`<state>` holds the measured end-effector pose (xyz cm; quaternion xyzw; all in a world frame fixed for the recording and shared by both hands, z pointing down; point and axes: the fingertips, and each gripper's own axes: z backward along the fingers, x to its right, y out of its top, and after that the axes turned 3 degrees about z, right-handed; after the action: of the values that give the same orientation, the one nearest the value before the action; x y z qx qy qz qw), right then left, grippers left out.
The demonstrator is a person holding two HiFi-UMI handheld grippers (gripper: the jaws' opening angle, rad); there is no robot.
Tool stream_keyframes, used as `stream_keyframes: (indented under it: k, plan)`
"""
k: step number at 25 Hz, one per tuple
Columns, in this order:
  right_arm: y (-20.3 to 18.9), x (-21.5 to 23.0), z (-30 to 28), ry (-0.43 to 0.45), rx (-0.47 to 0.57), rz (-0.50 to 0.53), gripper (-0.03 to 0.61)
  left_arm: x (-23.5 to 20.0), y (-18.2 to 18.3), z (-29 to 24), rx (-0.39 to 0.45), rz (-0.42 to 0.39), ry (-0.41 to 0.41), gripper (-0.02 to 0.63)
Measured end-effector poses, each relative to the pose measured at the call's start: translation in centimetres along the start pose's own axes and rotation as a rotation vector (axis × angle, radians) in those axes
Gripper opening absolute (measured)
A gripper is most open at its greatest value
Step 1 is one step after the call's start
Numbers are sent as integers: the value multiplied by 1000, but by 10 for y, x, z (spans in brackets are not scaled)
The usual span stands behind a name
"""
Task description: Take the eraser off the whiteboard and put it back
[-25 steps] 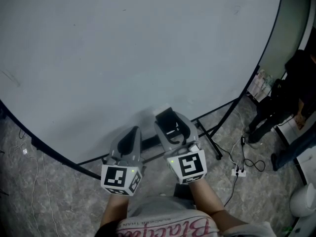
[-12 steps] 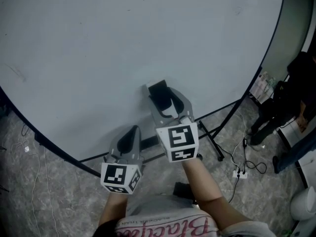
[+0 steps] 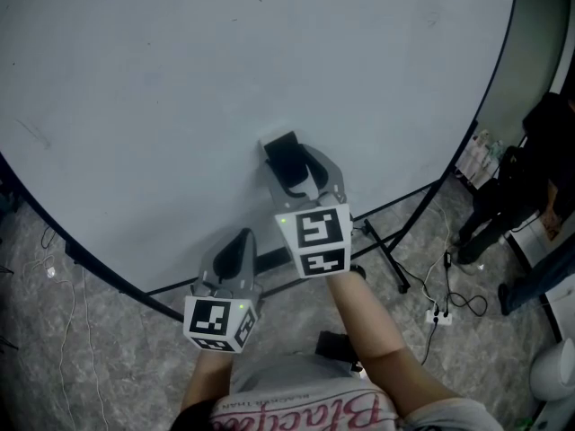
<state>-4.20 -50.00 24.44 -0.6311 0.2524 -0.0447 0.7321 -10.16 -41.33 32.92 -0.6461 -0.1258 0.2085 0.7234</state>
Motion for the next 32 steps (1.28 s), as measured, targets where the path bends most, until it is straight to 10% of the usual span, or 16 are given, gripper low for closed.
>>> stream_keyframes:
  k: [20,28,32]
  plan:
    - [-8,-3,47,-66,100,-77,358,-4,-25,29,-52,89,-52,0]
    - [-23,-28,113,-73,115,-160,5,22,-38,44,-65,119,-115,0]
    - [-35,-39,135,-24,86,-214,2,35,-35,51,-41,130,-112,0]
